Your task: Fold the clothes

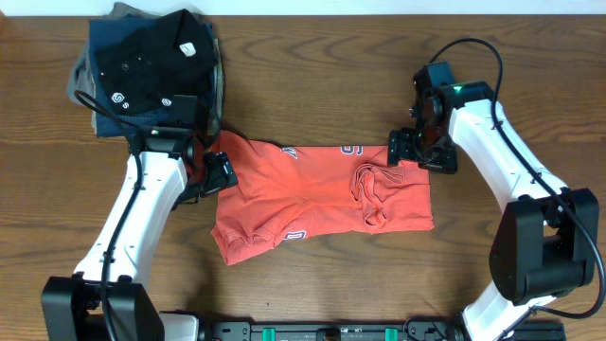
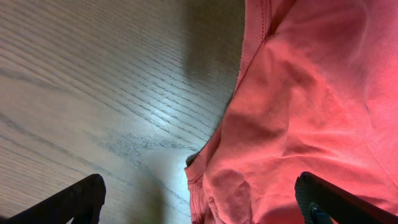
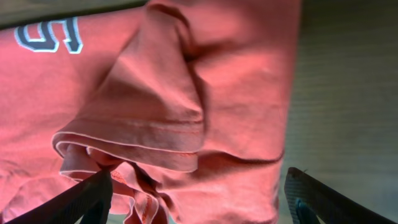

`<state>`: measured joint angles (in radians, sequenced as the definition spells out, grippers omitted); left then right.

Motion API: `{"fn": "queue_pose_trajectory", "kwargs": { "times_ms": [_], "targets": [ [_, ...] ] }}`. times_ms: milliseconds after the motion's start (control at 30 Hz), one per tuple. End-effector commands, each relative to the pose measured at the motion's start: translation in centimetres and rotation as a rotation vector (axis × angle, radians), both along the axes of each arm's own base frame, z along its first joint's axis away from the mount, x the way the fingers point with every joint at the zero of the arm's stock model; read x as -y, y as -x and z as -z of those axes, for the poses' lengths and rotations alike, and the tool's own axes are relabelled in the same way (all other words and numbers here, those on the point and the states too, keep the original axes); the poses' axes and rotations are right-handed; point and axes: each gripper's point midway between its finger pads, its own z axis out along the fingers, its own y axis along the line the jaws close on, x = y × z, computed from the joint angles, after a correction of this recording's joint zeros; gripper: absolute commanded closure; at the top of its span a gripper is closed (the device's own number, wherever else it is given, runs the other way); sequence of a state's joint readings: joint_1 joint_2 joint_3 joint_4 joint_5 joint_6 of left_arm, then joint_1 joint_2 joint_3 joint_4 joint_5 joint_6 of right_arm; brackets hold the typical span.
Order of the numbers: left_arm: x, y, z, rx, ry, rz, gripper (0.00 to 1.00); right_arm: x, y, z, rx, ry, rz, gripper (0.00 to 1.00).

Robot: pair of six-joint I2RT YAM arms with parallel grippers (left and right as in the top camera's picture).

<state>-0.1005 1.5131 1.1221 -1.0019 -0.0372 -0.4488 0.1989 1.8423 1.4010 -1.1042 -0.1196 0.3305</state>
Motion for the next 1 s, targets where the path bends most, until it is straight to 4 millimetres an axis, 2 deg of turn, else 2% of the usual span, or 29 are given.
{"fn": "queue_pose_trajectory", "kwargs": {
  "times_ms": [0,300,500,733,867,967],
  "targets": [
    [-0.4,0.3,0.3,-0.012,-0.016,-0.015,0.02,-0.6,0.5,0.2,0.011,-0.049,-0.064,0.13],
    [-0.4,0.2,0.3,-0.011,-0.016,-0.015,0.02,-3.7,0.8,3.7,0.052,-0.242,-0.06,0.18],
    [-0.4,0.2,0.3,-0.011,-0.016,-0.015,0.02,-3.7,0.8,4.1,0.054,-0.243,-0.032,0.4],
    [-0.4,0.1,0.3,-0.005,-0.015,-0.015,0.02,-3.9,-0.4,3.9,0.09,-0.254,0.014,0.7],
    [-0.4,0.1,0.3,-0.006,-0.015,-0.015,0.02,-4.4,-1.6,3.6,0.137,-0.269,0.029,0.79],
    [-0.4,0.1,0.4,-0.008,-0.016,-0.015,0.02,-5.5,-2.3,3.4,0.179,-0.281,0.006,0.8]
  ]
}}
